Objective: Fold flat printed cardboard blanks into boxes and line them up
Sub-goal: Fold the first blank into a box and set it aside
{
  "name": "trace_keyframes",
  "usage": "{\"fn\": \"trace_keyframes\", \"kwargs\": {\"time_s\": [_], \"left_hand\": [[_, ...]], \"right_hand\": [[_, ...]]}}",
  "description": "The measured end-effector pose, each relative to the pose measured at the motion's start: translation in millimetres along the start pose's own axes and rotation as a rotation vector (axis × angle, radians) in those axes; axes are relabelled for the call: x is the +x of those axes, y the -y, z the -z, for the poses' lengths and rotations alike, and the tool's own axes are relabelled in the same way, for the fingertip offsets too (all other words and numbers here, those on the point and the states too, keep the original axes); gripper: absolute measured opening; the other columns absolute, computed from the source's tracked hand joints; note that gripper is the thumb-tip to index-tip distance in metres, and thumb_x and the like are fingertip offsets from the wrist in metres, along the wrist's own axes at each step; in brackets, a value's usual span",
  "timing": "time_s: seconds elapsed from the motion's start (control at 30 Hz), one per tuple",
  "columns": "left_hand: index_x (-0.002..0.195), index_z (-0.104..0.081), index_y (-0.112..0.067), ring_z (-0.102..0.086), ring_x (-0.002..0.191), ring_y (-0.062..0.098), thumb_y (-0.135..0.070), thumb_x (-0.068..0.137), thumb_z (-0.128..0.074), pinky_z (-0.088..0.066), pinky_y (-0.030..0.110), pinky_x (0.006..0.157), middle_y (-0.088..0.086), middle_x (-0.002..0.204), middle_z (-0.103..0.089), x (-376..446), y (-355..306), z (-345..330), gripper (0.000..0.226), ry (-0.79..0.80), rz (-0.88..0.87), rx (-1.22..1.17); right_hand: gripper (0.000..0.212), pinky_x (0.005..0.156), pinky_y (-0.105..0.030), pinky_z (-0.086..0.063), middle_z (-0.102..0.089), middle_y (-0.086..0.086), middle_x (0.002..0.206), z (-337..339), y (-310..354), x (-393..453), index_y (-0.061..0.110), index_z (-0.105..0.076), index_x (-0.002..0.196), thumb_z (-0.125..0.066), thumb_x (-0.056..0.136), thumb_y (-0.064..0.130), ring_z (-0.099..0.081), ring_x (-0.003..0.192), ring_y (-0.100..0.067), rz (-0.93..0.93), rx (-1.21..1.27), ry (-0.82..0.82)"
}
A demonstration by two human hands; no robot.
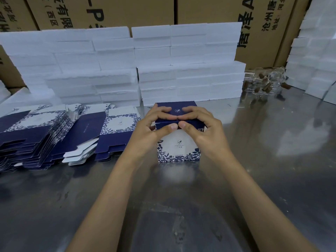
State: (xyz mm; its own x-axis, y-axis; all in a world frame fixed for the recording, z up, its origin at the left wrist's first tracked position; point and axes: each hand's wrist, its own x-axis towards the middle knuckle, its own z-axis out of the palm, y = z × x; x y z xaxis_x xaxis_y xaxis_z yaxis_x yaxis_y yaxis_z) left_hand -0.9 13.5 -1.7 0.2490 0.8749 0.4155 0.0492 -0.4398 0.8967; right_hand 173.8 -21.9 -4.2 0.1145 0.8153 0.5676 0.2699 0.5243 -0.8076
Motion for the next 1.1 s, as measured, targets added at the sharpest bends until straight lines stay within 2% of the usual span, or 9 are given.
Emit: {"fn": "trace_keyframes", "kwargs": {"time_s": [0.1,0.2,0.33,0.53,0.7,0.83,0.9,1.03,1.1], "left_hand": [[0.095,-0.076,-0.028,-0.035,0.142,-0.003,-0.020,0.078,-0.080,-0.038,0.024,0.103,-0.015,0.132,-0.064,-2.3,2.2,7.5,0.019,0.019,0.000,-0.087],[0.090,-0.075,-0.025,-0.041,0.139,-0.002,-0.020,0.076,-0.080,-0.048,0.034,0.100,-0.011,0.125,-0.069,-5.3,4.5,4.6,0.016,-0.052,-0.010,-0.115],[0.089,-0.075,-0.025,-0.042,0.139,-0.001,-0.009,0.082,-0.077,-0.052,0.026,0.089,-0.009,0.124,-0.070,-7.0,5.7,-2.4,0.018,-0.090,-0.051,-0.090],[0.100,-0.075,-0.018,-0.054,0.123,-0.009,-0.001,0.087,-0.072,-0.049,0.012,0.087,-0.010,0.141,-0.059,-11.3,7.9,1.0,0.021,-0.046,-0.024,-0.223],[0.100,-0.074,-0.019,-0.051,0.128,-0.007,-0.002,0.090,-0.069,-0.051,0.015,0.081,-0.008,0.142,-0.057,-14.1,3.3,-7.6,0.021,-0.119,-0.036,-0.145],[0.113,-0.071,-0.023,-0.031,0.144,-0.005,-0.005,0.096,-0.063,-0.044,0.006,0.087,-0.008,0.146,-0.046,-19.8,-1.0,-19.9,0.026,-0.147,-0.052,-0.066],[0.118,-0.069,-0.025,-0.036,0.143,-0.001,-0.008,0.098,-0.061,-0.042,0.002,0.086,-0.004,0.146,-0.048,-22.0,-1.7,-30.6,0.027,-0.177,-0.063,0.020],[0.117,-0.072,-0.025,-0.061,0.103,-0.007,-0.010,0.096,-0.063,-0.046,0.006,0.083,-0.019,0.111,-0.069,-9.5,-5.2,-58.2,0.027,-0.221,-0.105,0.191],[0.116,-0.074,-0.025,-0.065,0.097,-0.005,-0.011,0.094,-0.065,-0.047,0.009,0.085,-0.021,0.107,-0.071,8.7,-8.6,-73.5,0.027,-0.171,-0.087,0.238]], "right_hand": [[0.022,0.113,-0.028,-0.039,-0.060,0.002,0.136,8.3,1.4,-3.9,0.020,-0.075,0.106,-0.077,0.088,0.007,-0.048,0.136,-0.016,-0.044,-0.041,0.023],[0.025,0.114,-0.038,-0.039,-0.062,0.000,0.134,11.8,1.4,-7.3,0.023,-0.074,0.105,-0.076,0.088,0.004,-0.050,0.134,-0.021,-0.069,-0.033,-0.022],[0.024,0.111,-0.045,-0.041,-0.065,-0.002,0.127,8.6,1.1,-8.8,0.021,-0.074,0.102,-0.076,0.088,0.001,-0.054,0.130,-0.025,-0.053,-0.024,-0.076],[0.026,0.099,-0.023,-0.045,-0.060,0.001,0.137,12.6,-1.6,-10.0,0.021,-0.074,0.108,-0.070,0.093,0.001,-0.054,0.131,-0.010,-0.080,0.027,-0.017],[0.027,0.104,-0.032,-0.044,-0.062,-0.002,0.132,4.7,-3.7,-9.9,0.020,-0.075,0.105,-0.067,0.093,-0.003,-0.054,0.131,-0.019,-0.021,-0.032,-0.105],[0.031,0.107,-0.041,-0.035,-0.066,-0.003,0.131,-1.7,-6.5,-23.1,0.016,-0.077,0.114,-0.068,0.089,0.000,-0.055,0.127,-0.027,0.283,-0.652,-0.311],[0.035,0.102,-0.044,-0.038,-0.069,-0.006,0.125,-9.8,-6.3,-27.9,0.011,-0.075,0.117,-0.069,0.085,0.000,-0.061,0.118,-0.031,0.396,-0.818,-0.338],[0.035,0.093,-0.043,-0.046,-0.070,-0.010,0.118,-8.5,-9.5,-21.5,0.004,-0.072,0.117,-0.070,0.083,0.001,-0.066,0.108,-0.033,0.410,-0.959,-0.348],[0.034,0.092,-0.044,-0.048,-0.068,-0.011,0.122,4.2,-16.4,-13.8,0.004,-0.070,0.118,-0.068,0.084,0.005,-0.064,0.108,-0.033,0.342,-0.995,-0.354]]}}
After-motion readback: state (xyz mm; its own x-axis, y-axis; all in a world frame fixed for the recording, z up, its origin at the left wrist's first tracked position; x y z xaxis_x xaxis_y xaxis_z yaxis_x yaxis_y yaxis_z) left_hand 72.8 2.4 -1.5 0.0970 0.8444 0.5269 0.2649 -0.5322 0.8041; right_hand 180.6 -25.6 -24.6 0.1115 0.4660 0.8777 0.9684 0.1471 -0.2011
